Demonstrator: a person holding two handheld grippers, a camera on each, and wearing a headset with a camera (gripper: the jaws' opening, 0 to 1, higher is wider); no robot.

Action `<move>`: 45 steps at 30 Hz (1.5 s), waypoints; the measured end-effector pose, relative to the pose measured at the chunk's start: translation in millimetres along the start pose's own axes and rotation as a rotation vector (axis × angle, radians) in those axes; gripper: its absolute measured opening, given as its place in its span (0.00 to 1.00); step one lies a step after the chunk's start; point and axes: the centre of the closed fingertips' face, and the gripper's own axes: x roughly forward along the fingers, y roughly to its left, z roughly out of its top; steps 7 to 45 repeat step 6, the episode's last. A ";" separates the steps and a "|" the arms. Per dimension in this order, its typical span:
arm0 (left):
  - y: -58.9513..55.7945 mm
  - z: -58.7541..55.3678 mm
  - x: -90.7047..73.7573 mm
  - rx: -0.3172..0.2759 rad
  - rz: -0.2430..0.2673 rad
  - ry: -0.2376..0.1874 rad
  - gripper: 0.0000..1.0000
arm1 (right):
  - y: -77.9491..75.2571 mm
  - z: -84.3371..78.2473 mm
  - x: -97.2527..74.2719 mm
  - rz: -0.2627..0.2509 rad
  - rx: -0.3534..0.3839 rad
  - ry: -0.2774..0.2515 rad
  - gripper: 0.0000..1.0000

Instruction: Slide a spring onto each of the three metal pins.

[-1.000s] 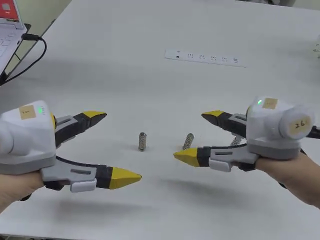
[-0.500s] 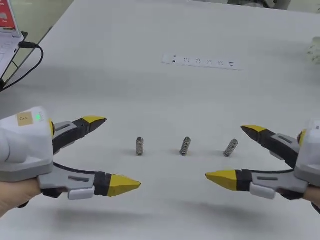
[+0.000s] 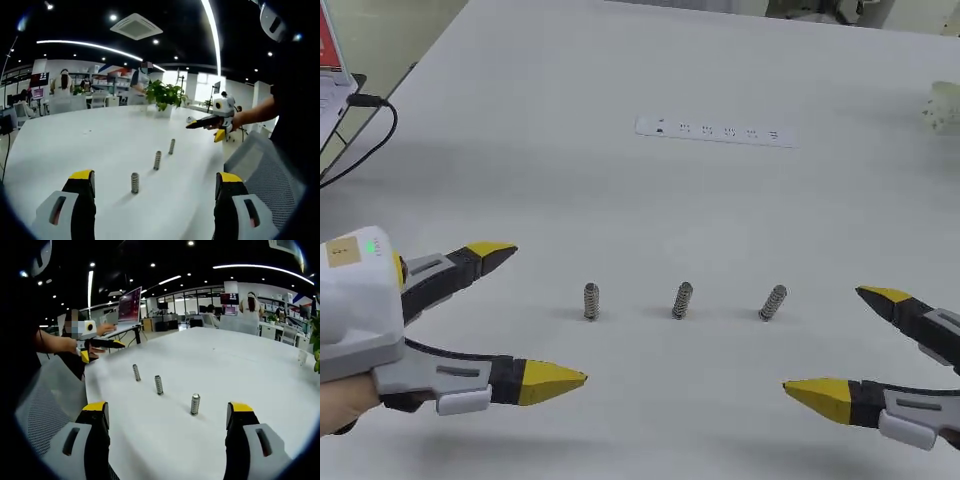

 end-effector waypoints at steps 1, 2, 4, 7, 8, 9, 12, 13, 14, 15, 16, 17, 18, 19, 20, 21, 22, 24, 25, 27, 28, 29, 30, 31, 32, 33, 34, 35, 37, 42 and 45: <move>-0.7 0.1 -0.5 0.001 0.000 -0.001 0.98 | 0.8 0.9 0.4 0.001 -0.003 -0.004 0.99; -1.9 -0.4 -1.2 -0.001 -0.003 -0.002 0.98 | 1.3 1.2 0.7 0.002 -0.008 -0.007 0.99; -3.2 -2.7 -2.4 -0.001 -0.003 0.002 0.98 | 3.9 -0.3 2.6 0.009 -0.031 -0.003 0.99; -4.8 -5.8 -4.3 -0.006 -0.005 0.008 0.98 | 7.4 -8.2 4.1 0.022 -0.087 0.042 0.98; -4.8 -5.8 -4.3 -0.006 -0.005 0.008 0.98 | 7.4 -8.2 4.1 0.022 -0.087 0.042 0.98; -4.8 -5.8 -4.3 -0.006 -0.005 0.008 0.98 | 7.4 -8.2 4.1 0.022 -0.087 0.042 0.98; -4.8 -5.8 -4.3 -0.006 -0.005 0.008 0.98 | 7.4 -8.2 4.1 0.022 -0.087 0.042 0.98; -4.8 -5.8 -4.3 -0.006 -0.005 0.008 0.98 | 7.4 -8.2 4.1 0.022 -0.087 0.042 0.98; -4.8 -5.8 -4.3 -0.006 -0.005 0.008 0.98 | 7.4 -8.2 4.1 0.022 -0.087 0.042 0.98; -4.8 -5.8 -4.3 -0.006 -0.005 0.008 0.98 | 7.4 -8.2 4.1 0.022 -0.087 0.042 0.98; -4.8 -5.8 -4.3 -0.006 -0.005 0.008 0.98 | 7.4 -8.2 4.1 0.022 -0.087 0.042 0.98; -4.8 -5.8 -4.3 -0.006 -0.005 0.008 0.98 | 7.4 -8.2 4.1 0.022 -0.087 0.042 0.98; -4.8 -5.8 -4.3 -0.006 -0.005 0.008 0.98 | 7.4 -8.2 4.1 0.022 -0.087 0.042 0.98; -4.8 -5.8 -4.3 -0.006 -0.005 0.008 0.98 | 7.4 -8.2 4.1 0.022 -0.087 0.042 0.98; -4.8 -5.8 -4.3 -0.006 -0.005 0.008 0.98 | 7.4 -8.2 4.1 0.022 -0.087 0.042 0.98; -4.8 -5.8 -4.3 -0.006 -0.005 0.008 0.98 | 7.4 -8.2 4.1 0.022 -0.087 0.042 0.98; -4.8 -5.8 -4.3 -0.006 -0.005 0.008 0.98 | 7.4 -8.2 4.1 0.022 -0.087 0.042 0.98; -4.8 -5.8 -4.3 -0.006 -0.005 0.008 0.98 | 7.4 -8.2 4.1 0.022 -0.087 0.042 0.98; -4.8 -5.8 -4.3 -0.006 -0.005 0.008 0.98 | 7.4 -8.2 4.1 0.022 -0.087 0.042 0.98; -4.8 -5.8 -4.3 -0.006 -0.005 0.008 0.98 | 7.4 -8.2 4.1 0.022 -0.087 0.042 0.98; -4.8 -5.8 -4.3 -0.006 -0.005 0.008 0.98 | 7.4 -8.2 4.1 0.022 -0.087 0.042 0.98; -4.8 -5.8 -4.3 -0.006 -0.005 0.008 0.98 | 7.4 -8.2 4.1 0.022 -0.087 0.042 0.98; -4.8 -5.8 -4.3 -0.006 -0.005 0.008 0.98 | 7.4 -8.2 4.1 0.022 -0.087 0.042 0.98; -4.8 -5.8 -4.3 -0.006 -0.005 0.008 0.98 | 7.4 -8.2 4.1 0.022 -0.087 0.042 0.98; -4.8 -5.8 -4.3 -0.006 -0.005 0.008 0.98 | 7.4 -8.2 4.1 0.022 -0.087 0.042 0.98; -4.8 -5.8 -4.3 -0.006 -0.005 0.008 0.98 | 7.4 -8.2 4.1 0.022 -0.087 0.042 0.98; -4.8 -5.8 -4.3 -0.006 -0.005 0.008 0.98 | 7.4 -8.2 4.1 0.022 -0.087 0.042 0.98; -4.8 -5.8 -4.3 -0.006 -0.005 0.008 0.98 | 7.4 -8.2 4.1 0.022 -0.087 0.042 0.98; -4.8 -5.8 -4.3 -0.006 -0.005 0.008 0.98 | 7.4 -8.2 4.1 0.022 -0.087 0.042 0.98; -4.8 -5.8 -4.3 -0.006 -0.005 0.008 0.98 | 7.4 -8.2 4.1 0.022 -0.087 0.042 0.98; -4.8 -5.8 -4.3 -0.006 -0.005 0.008 0.98 | 7.4 -8.2 4.1 0.022 -0.087 0.042 0.98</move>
